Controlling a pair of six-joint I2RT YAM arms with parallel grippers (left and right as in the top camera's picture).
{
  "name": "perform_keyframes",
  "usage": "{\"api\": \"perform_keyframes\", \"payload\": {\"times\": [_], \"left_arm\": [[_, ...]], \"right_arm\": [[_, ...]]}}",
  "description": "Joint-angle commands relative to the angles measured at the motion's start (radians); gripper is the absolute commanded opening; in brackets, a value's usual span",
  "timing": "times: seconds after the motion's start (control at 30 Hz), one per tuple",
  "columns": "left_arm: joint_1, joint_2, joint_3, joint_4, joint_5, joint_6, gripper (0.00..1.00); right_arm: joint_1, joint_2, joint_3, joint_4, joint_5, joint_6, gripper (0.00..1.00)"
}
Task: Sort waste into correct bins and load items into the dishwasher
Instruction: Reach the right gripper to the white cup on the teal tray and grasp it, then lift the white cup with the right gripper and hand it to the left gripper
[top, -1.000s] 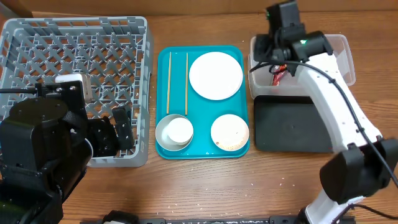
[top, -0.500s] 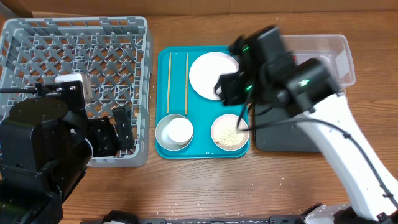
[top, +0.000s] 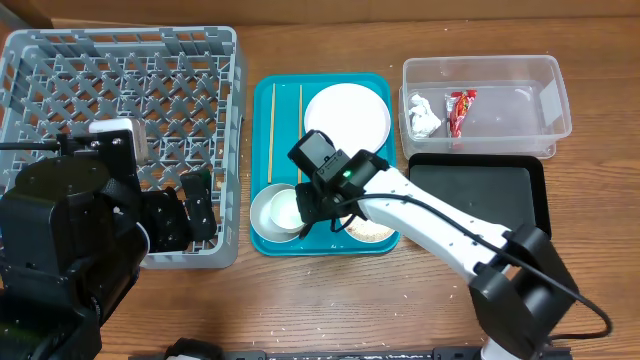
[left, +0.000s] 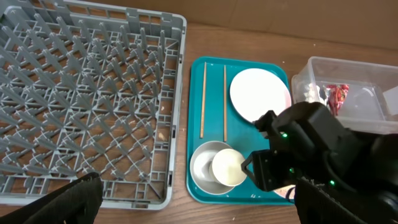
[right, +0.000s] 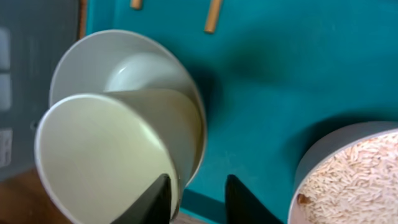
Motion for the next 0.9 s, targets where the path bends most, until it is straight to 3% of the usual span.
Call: {"api": "perform_keyframes", "payload": {"times": [0.0, 0.1, 0.13, 0.17, 0.4, 0.53, 0.77, 0.87], "left_arm": [[0.003, 0.002, -0.001, 0.001, -0.013, -0.006, 1.0], [0.003, 0.002, -0.001, 0.001, -0.013, -0.006, 1.0], [0.003, 0.002, -0.001, 0.001, -0.013, -0.006, 1.0], [0.003, 0.002, -0.001, 0.001, -0.013, -0.006, 1.0], [0.003, 0.002, -0.001, 0.001, -0.013, -0.006, 1.0], [0.003, 0.001, -0.001, 0.041, 0.032, -0.021, 1.0], [0.004, 0.003, -0.005, 0.072, 0.052, -0.016, 1.0], [0.011, 0.063, -0.043, 0.087, 0.008, -0.02, 1.0]], "right_arm": [[0.0, 0.007, 0.002, 0.01, 0.019, 0.016, 0.24], [0.002, 0.007, -0.012, 0.029, 0.02, 0.016, 0.23], [0.002, 0.007, -0.025, 0.048, 0.02, 0.016, 0.17], [0.002, 0.007, -0.041, 0.064, 0.02, 0.016, 0.04], [-0.015, -0.053, 0.014, -0.003, 0.001, 0.0, 0.04], [-0.079, -0.22, 0.062, -0.053, -0.007, -0.001, 0.04], [-0.207, -0.481, 0.063, -0.071, -0.306, -0.247, 0.04], [-0.268, -0.555, 0.063, -0.105, -0.312, -0.256, 0.04]]}}
